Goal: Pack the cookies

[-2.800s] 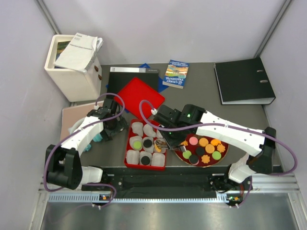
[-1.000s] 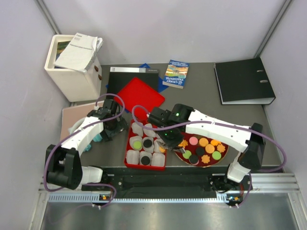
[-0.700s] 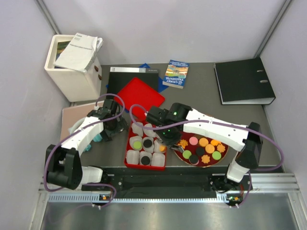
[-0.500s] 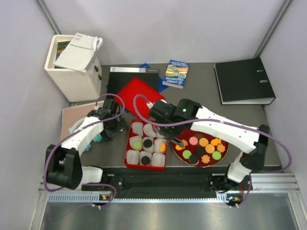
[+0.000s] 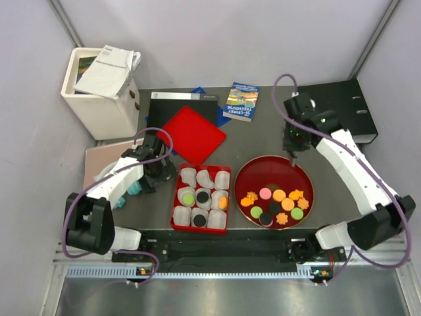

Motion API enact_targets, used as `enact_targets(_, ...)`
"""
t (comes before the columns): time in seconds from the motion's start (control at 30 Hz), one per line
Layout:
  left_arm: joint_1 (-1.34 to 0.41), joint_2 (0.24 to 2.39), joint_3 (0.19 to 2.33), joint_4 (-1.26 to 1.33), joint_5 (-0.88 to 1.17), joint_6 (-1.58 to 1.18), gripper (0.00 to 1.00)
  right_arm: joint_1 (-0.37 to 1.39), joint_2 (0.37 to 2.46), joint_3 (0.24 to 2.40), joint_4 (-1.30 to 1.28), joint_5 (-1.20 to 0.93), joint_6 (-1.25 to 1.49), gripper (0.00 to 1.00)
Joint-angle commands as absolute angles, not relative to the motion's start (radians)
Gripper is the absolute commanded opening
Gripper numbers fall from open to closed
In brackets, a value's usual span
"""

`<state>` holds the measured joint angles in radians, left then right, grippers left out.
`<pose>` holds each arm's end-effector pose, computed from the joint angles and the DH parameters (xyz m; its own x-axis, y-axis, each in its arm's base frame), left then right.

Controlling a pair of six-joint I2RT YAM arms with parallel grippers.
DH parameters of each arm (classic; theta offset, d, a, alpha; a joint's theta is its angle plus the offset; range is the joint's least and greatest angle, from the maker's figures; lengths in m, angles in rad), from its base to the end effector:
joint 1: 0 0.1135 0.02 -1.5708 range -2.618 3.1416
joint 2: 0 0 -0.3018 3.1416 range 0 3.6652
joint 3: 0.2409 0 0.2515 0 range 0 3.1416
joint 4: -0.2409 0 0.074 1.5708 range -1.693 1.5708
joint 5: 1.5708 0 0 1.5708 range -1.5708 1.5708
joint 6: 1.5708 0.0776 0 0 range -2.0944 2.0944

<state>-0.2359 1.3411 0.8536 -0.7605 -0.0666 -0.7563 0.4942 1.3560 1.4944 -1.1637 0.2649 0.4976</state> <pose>0.2377 -0.0518 0.2024 -0.8167 -0.5079 -0.2741 -0.4781 0.8614 -0.1718 0.2443 0.1085 0.3742 -0.8227 0.0800 -0.5628 0.0621 0.9968 0.0510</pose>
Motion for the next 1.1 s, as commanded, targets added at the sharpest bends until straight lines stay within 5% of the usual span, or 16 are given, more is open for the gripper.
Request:
enact_targets(0.0, -0.230, 1.379, 0.925, -0.721, -0.009, -0.723, 0.99, 0.298, 1.497, 1.515, -0.919, 0.146, 0.443, 0.14)
enact_targets(0.4, -0.193, 1.396, 0.951, -0.724, 0.009, -0.732, 0.99, 0.243, 2.220, 2.187, -0.822, 0.224, 0.529, 0.13)
enact_targets(0.63, -0.132, 1.394, 0.965, -0.735, -0.034, -0.730, 0.99, 0.206, 2.368, 2.263, -0.828, 0.230, 0.571, 0.17)
enact_targets(0.8, -0.107, 1.460, 1.003, -0.752, -0.052, -0.719, 0.99, 0.206, 2.419, 2.263, -0.827, 0.210, 0.575, 0.38)
enact_targets(0.97, -0.101, 1.529, 1.054, -0.752, -0.006, -0.706, 0.99, 0.213, 2.418, 2.238, -0.827, 0.210, 0.562, 0.90)
enact_targets(1.07, -0.101, 1.558, 1.078, -0.755, 0.044, -0.704, 0.99, 0.215, 2.378, 2.194, -0.801, 0.238, 0.575, 0.98)
